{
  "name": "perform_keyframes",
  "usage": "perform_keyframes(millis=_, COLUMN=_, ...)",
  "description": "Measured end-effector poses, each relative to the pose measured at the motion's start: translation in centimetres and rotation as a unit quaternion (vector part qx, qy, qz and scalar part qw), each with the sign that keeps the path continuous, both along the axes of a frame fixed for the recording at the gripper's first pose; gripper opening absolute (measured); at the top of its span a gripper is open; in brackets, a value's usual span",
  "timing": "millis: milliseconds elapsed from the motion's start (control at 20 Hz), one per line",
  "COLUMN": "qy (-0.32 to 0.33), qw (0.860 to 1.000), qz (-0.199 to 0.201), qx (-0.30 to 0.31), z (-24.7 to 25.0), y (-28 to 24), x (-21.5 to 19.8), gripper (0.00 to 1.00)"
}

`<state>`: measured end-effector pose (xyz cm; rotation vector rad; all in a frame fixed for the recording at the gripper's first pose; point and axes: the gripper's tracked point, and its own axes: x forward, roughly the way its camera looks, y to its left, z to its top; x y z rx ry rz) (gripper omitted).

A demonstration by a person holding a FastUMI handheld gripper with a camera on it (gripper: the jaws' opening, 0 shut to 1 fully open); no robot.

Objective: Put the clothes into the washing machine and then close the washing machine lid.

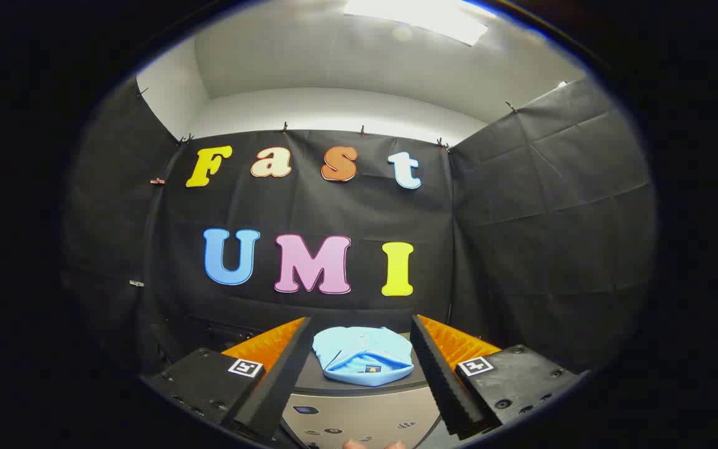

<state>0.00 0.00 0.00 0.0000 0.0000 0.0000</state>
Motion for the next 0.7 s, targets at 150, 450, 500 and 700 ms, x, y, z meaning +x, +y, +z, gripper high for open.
perform_keyframes(millis=150, qy=0.004, qw=1.0, qz=-0.004, qx=0.01, z=-0.1, y=0.1, x=0.1, gripper=0.98)
perform_keyframes(millis=450, qy=0.007, qw=1.0, qz=-0.005, qx=0.0, z=-0.6, y=0.8, x=0.4, gripper=0.98)
perform_keyframes(millis=500, qy=0.01, qw=1.0, qz=-0.001, qx=0.006, z=-0.7, y=1.0, x=0.5, gripper=0.98)
perform_keyframes(millis=700, qy=0.02, qw=1.0, qz=0.001, qx=0.005, z=-1.8, y=0.8, x=0.9, gripper=0.98)
